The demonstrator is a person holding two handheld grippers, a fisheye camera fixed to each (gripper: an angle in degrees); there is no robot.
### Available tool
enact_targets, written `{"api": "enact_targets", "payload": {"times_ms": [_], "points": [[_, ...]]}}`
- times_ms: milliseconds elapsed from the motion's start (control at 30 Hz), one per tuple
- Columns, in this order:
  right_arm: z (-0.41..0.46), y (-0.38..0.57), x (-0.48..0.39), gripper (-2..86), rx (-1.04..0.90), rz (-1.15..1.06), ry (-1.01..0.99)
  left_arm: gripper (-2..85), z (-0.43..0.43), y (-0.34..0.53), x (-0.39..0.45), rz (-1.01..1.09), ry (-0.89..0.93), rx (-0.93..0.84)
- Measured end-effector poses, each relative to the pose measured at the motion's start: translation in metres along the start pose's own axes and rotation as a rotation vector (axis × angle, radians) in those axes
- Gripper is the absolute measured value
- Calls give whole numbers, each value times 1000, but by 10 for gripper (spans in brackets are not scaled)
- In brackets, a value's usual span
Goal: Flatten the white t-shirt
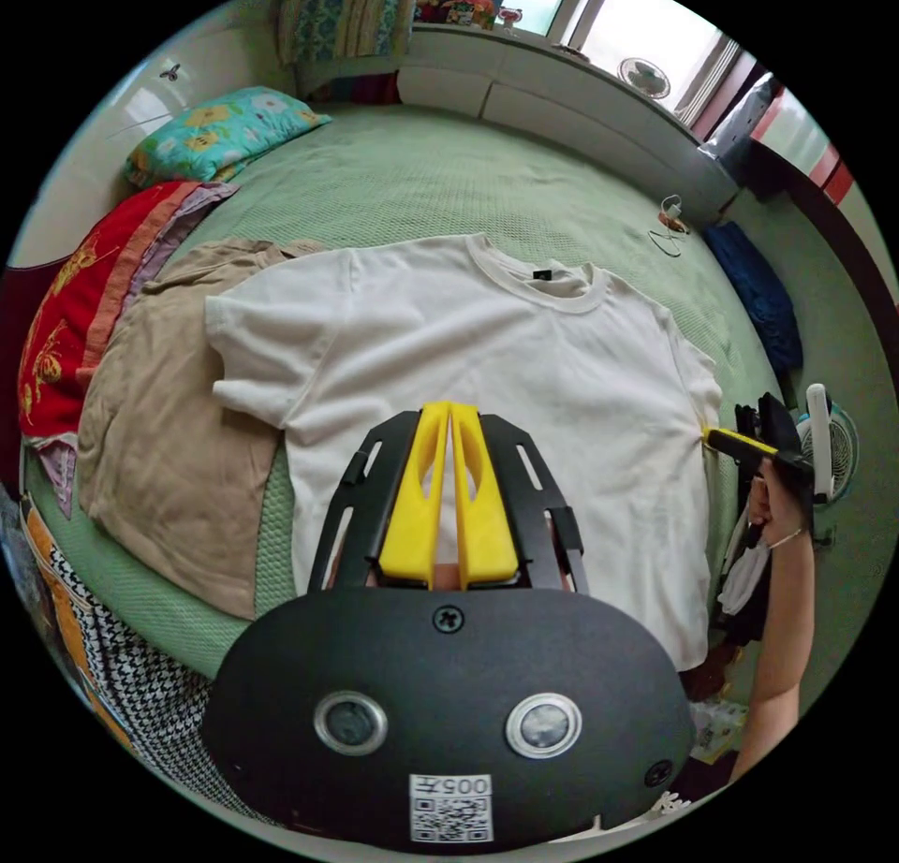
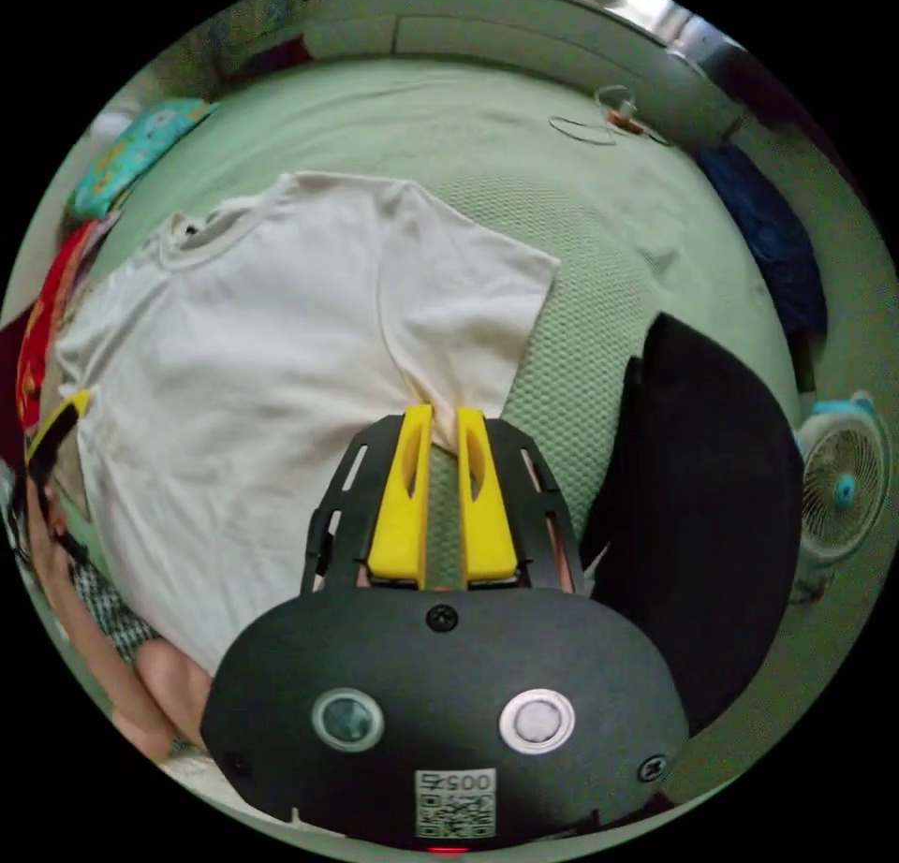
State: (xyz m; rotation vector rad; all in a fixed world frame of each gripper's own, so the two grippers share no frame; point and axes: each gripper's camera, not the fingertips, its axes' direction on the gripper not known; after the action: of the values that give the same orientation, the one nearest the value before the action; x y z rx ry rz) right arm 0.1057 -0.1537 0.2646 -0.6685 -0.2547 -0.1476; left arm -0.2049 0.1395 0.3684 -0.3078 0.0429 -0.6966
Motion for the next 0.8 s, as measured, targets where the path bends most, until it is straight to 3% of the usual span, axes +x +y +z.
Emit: {"api": "enact_targets", "payload": {"times_ms": [67, 167, 300, 467, 633, 800], "points": [[-19, 16, -2, -1, 80, 38, 79, -5, -12, 11, 0, -6, -11, 20], [-58, 69, -31, 3, 267, -102, 168, -5, -31, 28, -2, -11, -29, 55], [-91, 169, -48, 52, 356, -249, -53, -3, -61, 59, -6, -1, -69, 110], [-82, 276, -33, 101, 354, -191, -152, 3, -102, 114, -13, -14, -78, 129], [-71, 345, -16, 107, 303, -140, -12, 37, -112, 184, -12, 88, -110, 43], [-66, 381, 4, 106, 250, -60, -15, 108, -89, 255, -32, 28, -38, -80]]}}
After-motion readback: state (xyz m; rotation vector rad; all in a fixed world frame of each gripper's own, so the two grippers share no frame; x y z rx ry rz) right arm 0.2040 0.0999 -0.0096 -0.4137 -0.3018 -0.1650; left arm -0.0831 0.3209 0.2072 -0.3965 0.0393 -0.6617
